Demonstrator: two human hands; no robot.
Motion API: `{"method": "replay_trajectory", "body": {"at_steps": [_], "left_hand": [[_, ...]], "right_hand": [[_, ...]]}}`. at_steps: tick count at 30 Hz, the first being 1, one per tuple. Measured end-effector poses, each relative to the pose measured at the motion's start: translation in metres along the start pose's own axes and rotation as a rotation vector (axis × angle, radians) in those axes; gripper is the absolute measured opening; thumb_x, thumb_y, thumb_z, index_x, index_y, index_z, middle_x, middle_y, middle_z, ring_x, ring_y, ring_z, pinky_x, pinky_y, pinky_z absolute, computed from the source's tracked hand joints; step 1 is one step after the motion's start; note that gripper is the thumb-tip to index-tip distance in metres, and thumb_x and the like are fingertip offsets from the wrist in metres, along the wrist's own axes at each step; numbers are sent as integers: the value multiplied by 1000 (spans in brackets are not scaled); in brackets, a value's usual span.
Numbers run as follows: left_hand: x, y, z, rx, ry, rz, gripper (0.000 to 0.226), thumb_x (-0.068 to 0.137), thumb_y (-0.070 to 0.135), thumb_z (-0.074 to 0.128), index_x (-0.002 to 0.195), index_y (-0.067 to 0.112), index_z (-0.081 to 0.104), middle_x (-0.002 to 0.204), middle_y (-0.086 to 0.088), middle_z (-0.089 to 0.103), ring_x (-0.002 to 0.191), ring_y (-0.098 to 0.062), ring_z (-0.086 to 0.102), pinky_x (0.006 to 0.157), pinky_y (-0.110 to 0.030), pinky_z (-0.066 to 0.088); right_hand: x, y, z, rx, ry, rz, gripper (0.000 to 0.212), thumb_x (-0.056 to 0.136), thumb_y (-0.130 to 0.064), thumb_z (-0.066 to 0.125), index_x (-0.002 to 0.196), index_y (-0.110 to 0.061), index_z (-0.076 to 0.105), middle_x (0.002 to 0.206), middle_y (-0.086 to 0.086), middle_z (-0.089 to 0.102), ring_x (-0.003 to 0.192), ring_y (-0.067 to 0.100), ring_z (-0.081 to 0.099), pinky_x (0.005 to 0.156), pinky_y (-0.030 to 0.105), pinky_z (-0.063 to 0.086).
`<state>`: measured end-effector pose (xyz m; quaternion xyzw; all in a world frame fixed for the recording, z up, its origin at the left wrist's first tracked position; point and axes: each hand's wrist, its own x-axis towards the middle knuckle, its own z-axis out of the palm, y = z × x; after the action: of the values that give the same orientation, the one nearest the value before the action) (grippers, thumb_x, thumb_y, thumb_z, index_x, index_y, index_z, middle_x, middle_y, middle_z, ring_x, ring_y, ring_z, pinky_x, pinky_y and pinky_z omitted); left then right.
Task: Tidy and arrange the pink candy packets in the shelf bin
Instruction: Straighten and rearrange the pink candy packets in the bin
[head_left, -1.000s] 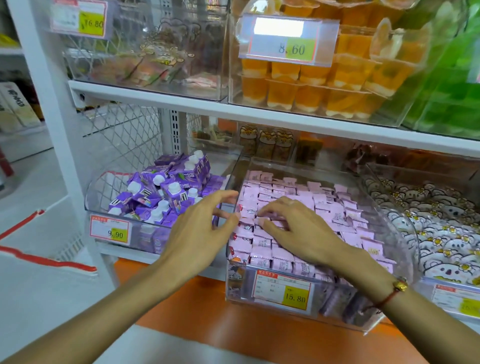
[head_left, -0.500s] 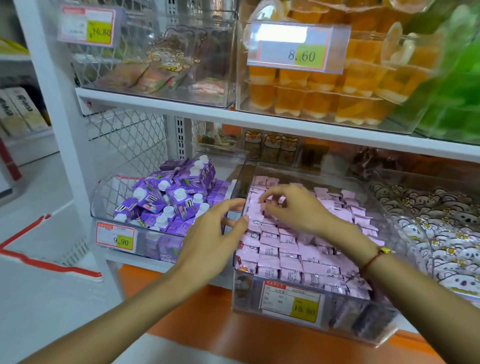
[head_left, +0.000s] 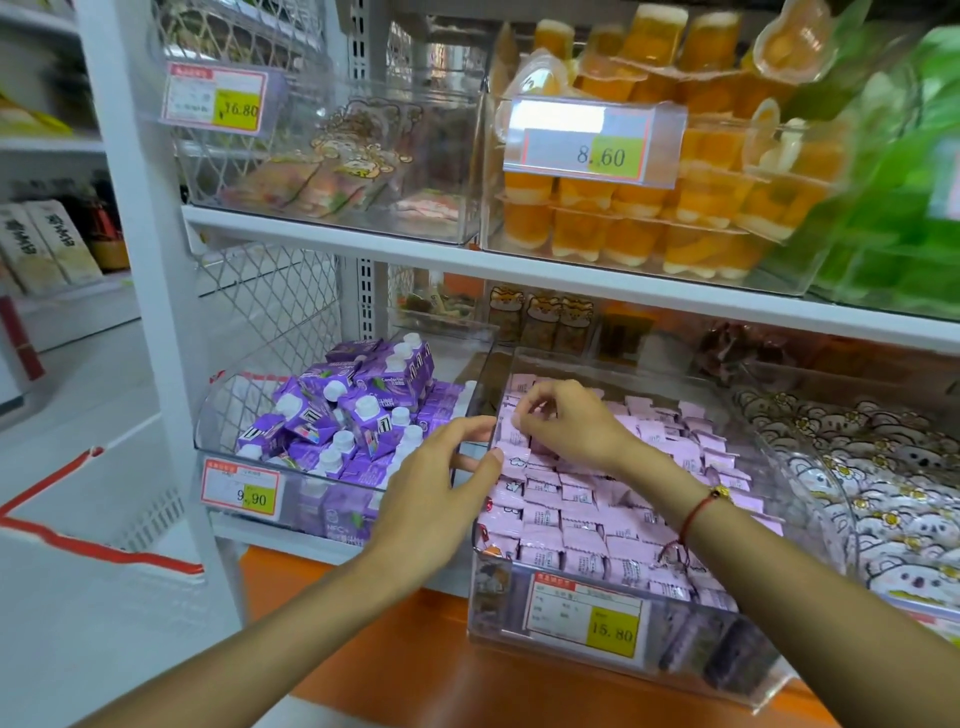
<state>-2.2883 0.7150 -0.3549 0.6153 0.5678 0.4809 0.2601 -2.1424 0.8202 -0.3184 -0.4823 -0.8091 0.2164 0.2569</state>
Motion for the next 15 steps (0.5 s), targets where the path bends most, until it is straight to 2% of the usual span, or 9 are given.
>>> {"method": "replay_trajectory", "body": {"at_steps": [2,3,5,6,8,9,11,14,15], "left_hand": [[1,0,0,-10,-2,14,31,92,35,56,122,39,53,107,24,60,78,10,59,67,-9,41],[1,0,0,-16,-3,22,31,92,34,56,122,39,53,103,23,61,71,12,58,62,-6,40],[0,1,-1,-33,-17,26,30,93,33,55,122,38,53,97,22,60,54,15,52,52,-6,38],[0,2,-2,-36,-24,22,30,93,34,54,123,38,52,100,21,59,55,17,51,51,-6,38],[-1,3,-4,-13,-5,47,30,94,36,50,124,40,49,117,20,54,79,21,52,64,-5,38],[-1,3,-5,13,33,85,32,94,40,48,126,40,47,125,20,48,95,19,49,74,-8,39],[-2,8,-8,86,102,227,46,89,49,50,133,40,40,134,22,36,115,11,41,86,-15,39],[-2,18,-9,155,86,449,63,81,39,70,134,44,37,134,27,33,123,9,36,93,-2,30],[-1,19,-10,164,87,498,63,78,34,73,131,45,41,131,27,39,121,5,41,93,-5,33]], "right_hand": [[-4,-6,-2,158,59,-5,4,92,-12,56,89,-10,59,88,-1,59,83,15,56,77,26,48],[-6,-12,-4,250,92,-14,3,93,-12,55,90,-11,55,89,-1,58,84,14,56,78,24,48],[-12,-26,-11,402,207,-59,3,93,-11,54,92,-11,52,87,-2,56,76,1,55,68,12,47],[-17,-34,-15,451,304,-85,3,93,-10,54,92,-12,51,86,-3,55,70,-5,54,65,9,47],[-31,-46,-23,527,511,-113,6,93,-11,54,90,-15,52,88,-2,57,72,-3,55,68,10,48],[-39,-48,-26,571,589,-107,7,93,-12,54,89,-17,52,90,1,58,76,3,58,70,14,50],[-57,-49,-27,705,668,-40,6,94,-14,54,89,-17,52,92,8,62,81,14,61,73,21,53],[-75,-46,-28,1040,581,143,6,96,-14,52,90,-11,54,77,2,69,76,12,64,69,20,56],[-78,-45,-28,1154,506,208,8,96,-14,51,91,-10,55,71,-1,69,73,8,65,66,19,56]]}}
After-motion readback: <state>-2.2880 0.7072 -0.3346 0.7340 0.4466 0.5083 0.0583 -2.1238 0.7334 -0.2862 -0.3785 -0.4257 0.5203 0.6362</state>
